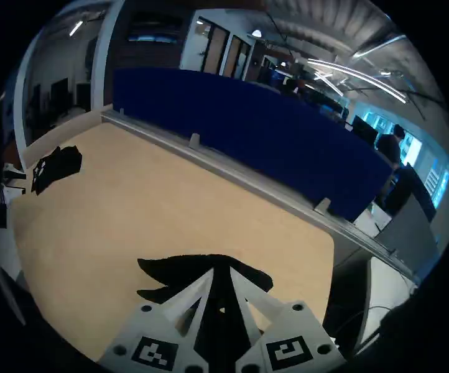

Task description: Fold towel

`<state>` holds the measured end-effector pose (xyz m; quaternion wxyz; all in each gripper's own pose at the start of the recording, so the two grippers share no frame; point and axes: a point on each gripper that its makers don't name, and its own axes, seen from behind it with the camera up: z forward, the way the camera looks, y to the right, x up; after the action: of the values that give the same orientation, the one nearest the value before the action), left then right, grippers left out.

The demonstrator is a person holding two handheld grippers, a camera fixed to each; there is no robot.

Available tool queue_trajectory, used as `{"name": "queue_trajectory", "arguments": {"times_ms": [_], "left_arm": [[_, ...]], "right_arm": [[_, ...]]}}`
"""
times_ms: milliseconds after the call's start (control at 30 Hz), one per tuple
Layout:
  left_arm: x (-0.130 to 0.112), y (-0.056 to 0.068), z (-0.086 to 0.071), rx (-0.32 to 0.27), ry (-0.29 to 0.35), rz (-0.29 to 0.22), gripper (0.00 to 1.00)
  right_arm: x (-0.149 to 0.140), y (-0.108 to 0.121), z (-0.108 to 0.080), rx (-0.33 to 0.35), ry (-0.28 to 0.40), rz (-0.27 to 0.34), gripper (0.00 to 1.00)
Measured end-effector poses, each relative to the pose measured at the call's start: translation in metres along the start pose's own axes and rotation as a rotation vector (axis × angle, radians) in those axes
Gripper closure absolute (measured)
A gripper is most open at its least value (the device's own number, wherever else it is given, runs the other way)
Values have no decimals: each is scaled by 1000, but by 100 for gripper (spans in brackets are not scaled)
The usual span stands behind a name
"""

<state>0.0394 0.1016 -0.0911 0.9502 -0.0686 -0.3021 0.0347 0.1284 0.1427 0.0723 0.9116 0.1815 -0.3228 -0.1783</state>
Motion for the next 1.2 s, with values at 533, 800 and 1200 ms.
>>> {"name": "queue_trajectory", "arguments": {"times_ms": [533,800,1200], "left_arm": [[7,18,5,-16,-3,19,10],[9,25,7,-26,-2,26,10],[11,33,9,-36,-2,42,10]], "right_arm": [[-40,21,-9,-22,-42,37,98],[-87,33,-23,-51,-102,74,98],[-160,26,-34,-79,-183,158,97]]}}
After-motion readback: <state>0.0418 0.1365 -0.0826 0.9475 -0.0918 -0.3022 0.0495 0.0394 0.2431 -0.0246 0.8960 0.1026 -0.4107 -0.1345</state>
